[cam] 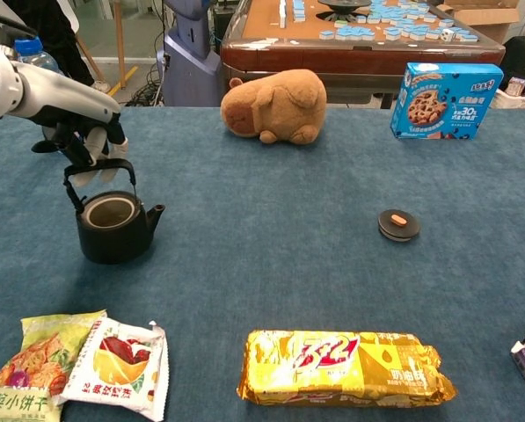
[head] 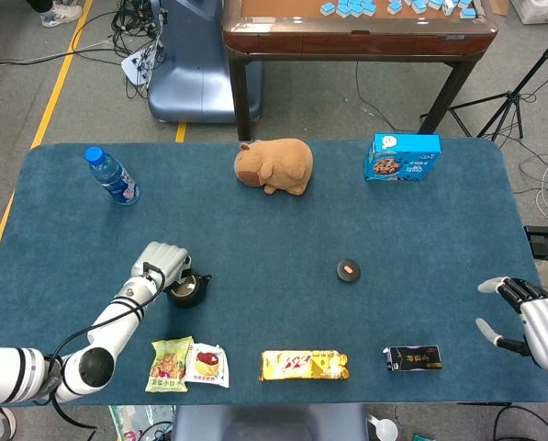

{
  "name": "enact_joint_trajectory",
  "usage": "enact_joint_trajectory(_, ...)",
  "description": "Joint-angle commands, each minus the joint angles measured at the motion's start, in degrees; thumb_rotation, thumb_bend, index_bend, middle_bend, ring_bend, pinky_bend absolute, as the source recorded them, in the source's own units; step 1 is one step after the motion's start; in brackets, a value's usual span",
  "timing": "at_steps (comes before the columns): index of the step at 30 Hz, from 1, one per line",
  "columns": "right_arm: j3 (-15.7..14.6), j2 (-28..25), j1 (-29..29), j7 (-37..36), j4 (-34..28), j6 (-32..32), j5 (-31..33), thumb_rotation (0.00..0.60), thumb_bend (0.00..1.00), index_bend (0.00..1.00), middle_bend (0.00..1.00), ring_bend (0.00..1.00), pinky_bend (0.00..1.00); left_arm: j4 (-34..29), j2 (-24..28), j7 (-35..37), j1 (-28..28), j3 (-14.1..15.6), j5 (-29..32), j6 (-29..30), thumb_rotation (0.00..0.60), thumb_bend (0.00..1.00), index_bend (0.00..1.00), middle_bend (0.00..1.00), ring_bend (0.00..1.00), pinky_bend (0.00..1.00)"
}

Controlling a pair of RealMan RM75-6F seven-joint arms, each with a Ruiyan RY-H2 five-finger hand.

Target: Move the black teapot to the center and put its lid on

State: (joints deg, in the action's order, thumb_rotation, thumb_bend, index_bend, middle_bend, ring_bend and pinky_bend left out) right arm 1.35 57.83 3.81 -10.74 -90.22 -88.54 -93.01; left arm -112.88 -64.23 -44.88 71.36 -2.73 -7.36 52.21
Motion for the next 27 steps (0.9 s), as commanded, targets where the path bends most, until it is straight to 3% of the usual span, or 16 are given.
enact_joint_trajectory(1, 0.01, -0.07, -0.06, -0.29, 0.09, -0.13, -0.02, 0.6, 0.26, 0.37, 0.37, 0.32, 0.43, 0.45, 0.18, 0.84, 0.81, -0.73, 0.61, -0.96, 0.6, 0.98, 0.57, 0.76, 0.5, 0.74)
enact_joint_trajectory(13, 0.14, -0.25, 0.17, -1.15, 0.44, 0.35, 0.38, 0.6, 0.26, 0.37, 0.37, 0.32, 0.43, 4.5, -0.38, 4.06, 4.06, -2.16, 2.99, -5.81, 0.6, 0.98, 0.58, 0.76, 0.5, 0.74)
enact_joint_trajectory(27, 0.47, -0.49, 0.59, -2.58, 0.98, 1.51, 1.54, 0.6, 0.26, 0.37, 0.37, 0.32, 0.43, 12.96, -5.38, 7.26, 8.28, -2.37, 4.67, -10.02, 0.6, 0.99, 0.57, 0.77, 0.5, 0.74)
